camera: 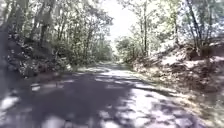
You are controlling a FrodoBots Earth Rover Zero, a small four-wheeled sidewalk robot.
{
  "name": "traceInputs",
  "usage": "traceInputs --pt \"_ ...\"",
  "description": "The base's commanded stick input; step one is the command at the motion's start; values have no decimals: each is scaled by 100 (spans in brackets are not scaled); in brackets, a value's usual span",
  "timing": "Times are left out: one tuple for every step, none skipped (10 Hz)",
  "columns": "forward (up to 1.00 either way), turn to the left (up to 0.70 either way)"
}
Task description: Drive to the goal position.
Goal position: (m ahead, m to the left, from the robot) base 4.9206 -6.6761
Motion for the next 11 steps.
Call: traceInputs --pt "45 0" --pt "45 0" --pt "45 0" --pt "45 0" --pt "45 0" --pt "45 0" --pt "45 0" --pt "45 0" --pt "45 0" --pt "45 0" --pt "45 0"
